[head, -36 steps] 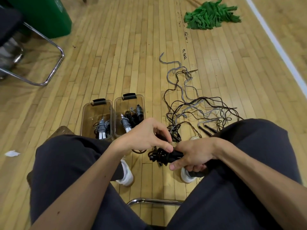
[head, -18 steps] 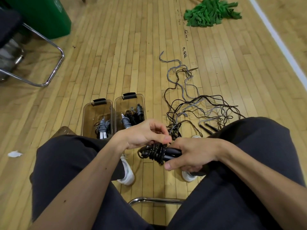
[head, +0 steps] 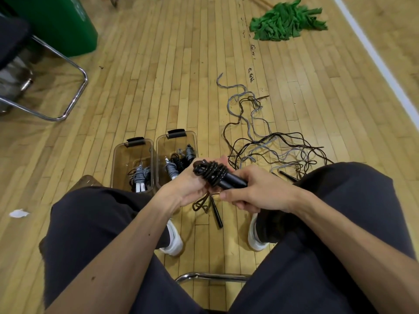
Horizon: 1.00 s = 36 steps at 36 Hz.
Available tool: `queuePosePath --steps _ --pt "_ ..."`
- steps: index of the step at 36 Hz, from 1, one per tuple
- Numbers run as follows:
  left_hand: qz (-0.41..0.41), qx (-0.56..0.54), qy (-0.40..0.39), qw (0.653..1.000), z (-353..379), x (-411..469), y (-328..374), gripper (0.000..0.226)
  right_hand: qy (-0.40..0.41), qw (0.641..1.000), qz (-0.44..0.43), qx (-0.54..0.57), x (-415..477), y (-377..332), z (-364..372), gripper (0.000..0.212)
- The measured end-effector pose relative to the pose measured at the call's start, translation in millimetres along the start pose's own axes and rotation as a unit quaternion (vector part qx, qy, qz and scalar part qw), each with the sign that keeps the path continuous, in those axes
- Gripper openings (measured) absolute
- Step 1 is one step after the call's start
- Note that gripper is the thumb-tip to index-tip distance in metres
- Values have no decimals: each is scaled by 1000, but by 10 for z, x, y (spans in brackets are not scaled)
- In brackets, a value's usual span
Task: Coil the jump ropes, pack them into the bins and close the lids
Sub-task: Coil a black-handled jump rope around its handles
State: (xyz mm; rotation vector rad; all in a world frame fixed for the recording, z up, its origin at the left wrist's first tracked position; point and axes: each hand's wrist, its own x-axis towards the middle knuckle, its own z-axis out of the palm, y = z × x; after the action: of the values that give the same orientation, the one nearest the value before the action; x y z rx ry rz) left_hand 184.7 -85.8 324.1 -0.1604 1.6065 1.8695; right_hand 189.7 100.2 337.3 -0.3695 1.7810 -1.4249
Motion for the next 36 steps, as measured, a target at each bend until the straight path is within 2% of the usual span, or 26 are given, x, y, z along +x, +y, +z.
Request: queuePosePath --steps 2,5,7,10,14,19,21,26,32,36 --pt "-2 -15 28 999 -1 28 -15 36 19 1000 -2 6 15 2 -18 12" --pt "-13 -46 45 998 -9 44 -32 26 34 999 -9 17 29 11 -20 9" --pt "-22 -68 65 995 -10 47 -37 32 45 999 -19 25 34 15 -13 6" --pt "-29 -32 68 997 3 34 -24 22 62 996 -32 49 45 15 -20 11" --pt "-10 14 51 999 11 23 -2 26 74 992 -33 98 51 1 -38 19" --pt "0 78 37 996 -12 36 -34 33 104 981 -19 160 62 -7 -131 8" --pt "8 108 34 994 -8 38 -47 40 138 981 -13 136 86 9 -154 10" --pt "18 193 58 979 -9 44 -52 39 202 978 17 50 174 136 -160 14" --pt "28 296 72 952 -10 6 -50 40 222 974 34 12 240 192 -171 25" --pt "42 394 77 915 7 -52 -38 37 201 978 50 -1 244 200 -163 20"
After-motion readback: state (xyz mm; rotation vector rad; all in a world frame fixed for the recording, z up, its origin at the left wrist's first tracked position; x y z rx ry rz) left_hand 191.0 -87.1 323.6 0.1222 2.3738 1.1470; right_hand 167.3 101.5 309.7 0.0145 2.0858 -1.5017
